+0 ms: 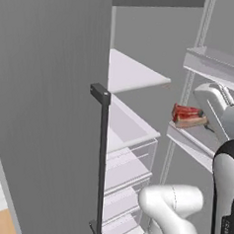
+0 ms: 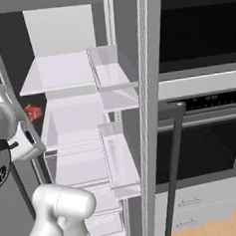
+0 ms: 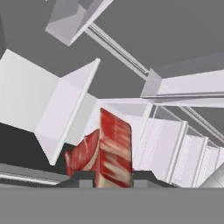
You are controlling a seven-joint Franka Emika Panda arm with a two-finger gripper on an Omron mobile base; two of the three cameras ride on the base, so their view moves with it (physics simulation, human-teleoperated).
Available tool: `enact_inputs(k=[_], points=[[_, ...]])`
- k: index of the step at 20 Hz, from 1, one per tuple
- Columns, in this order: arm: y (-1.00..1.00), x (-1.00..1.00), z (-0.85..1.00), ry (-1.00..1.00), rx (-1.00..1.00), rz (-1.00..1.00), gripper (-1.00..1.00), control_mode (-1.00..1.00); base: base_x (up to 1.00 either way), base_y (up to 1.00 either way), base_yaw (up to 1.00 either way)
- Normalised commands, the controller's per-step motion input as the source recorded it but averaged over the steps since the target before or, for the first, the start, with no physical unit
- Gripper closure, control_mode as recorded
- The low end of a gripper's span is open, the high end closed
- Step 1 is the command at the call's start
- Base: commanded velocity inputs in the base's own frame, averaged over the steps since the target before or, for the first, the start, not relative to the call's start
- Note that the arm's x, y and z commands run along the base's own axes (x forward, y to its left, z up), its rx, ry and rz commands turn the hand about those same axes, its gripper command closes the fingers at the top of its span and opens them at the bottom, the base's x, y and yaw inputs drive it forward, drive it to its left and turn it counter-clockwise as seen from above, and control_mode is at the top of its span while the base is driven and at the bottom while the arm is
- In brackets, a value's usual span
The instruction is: Place one cucumber and one steak in each tupperware on the nearby counter, to pack two identical lunches.
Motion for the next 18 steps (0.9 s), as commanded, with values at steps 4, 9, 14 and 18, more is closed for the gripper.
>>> enact_inputs(k=[4,9,14,18], points=[[0.00,0.00,0.00,0.00,0.00,0.00,1.00,1.00,-1.00,-0.13,0.00],[0.00,0.00,0.00,0.00,0.00,0.00,1.00,1.00,-1.00,-0.65,-0.09],[0.00,0.00,0.00,0.00,0.00,0.00,1.00,1.00,-0.85,-1.00,-0.15],[0.00,0.00,0.00,0.00,0.00,0.00,1.00,1.00,-0.34,-1.00,-0.19]])
